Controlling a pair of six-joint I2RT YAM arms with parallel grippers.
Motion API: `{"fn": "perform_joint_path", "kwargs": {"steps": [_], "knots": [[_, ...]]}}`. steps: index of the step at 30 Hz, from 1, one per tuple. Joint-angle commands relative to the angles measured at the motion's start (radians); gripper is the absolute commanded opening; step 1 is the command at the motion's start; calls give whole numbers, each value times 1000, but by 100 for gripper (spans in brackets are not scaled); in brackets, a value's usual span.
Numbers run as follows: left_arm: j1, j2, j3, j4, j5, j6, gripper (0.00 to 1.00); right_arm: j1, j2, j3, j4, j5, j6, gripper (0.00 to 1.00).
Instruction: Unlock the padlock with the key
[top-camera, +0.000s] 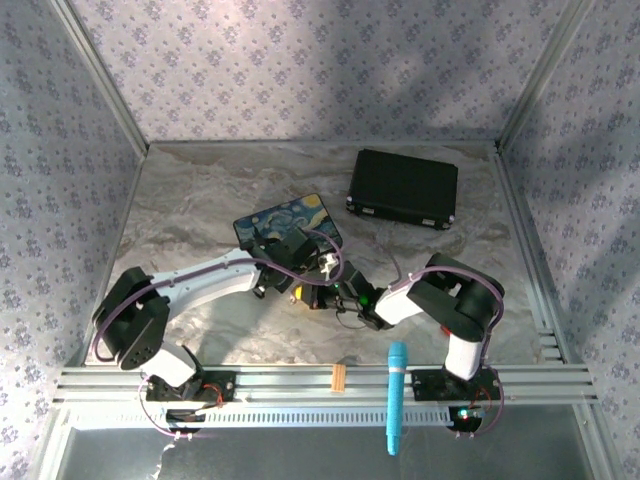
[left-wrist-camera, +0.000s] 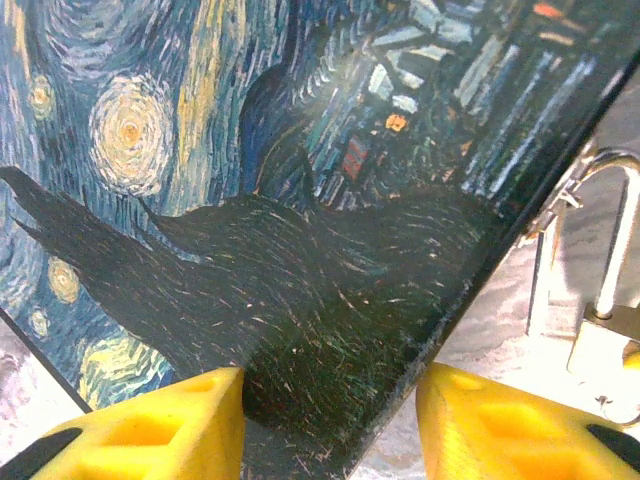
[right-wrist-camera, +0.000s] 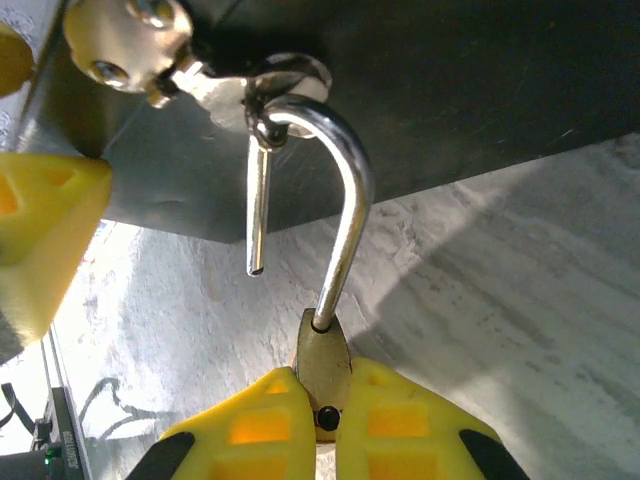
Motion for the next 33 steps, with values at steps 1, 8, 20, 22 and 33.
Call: {"fn": "perform_joint_path", "kwargs": {"steps": [1, 8, 20, 22, 33], "knots": [[-13, 69, -33, -22, 41, 16, 45, -21, 4, 24, 94, -9, 33, 5], [-39, 87, -60, 4, 54, 18, 43, -43, 93, 59, 235, 14, 131, 4], [-67, 94, -74, -15, -10, 25, 43, -103, 121, 51, 319, -8, 176, 3], [-73, 104, -81, -8, -58, 22, 43, -110, 120, 53, 320, -14, 181, 3], [-82, 102, -91, -22, -105, 4, 42, -166, 97, 34, 318, -30, 189, 2]]}}
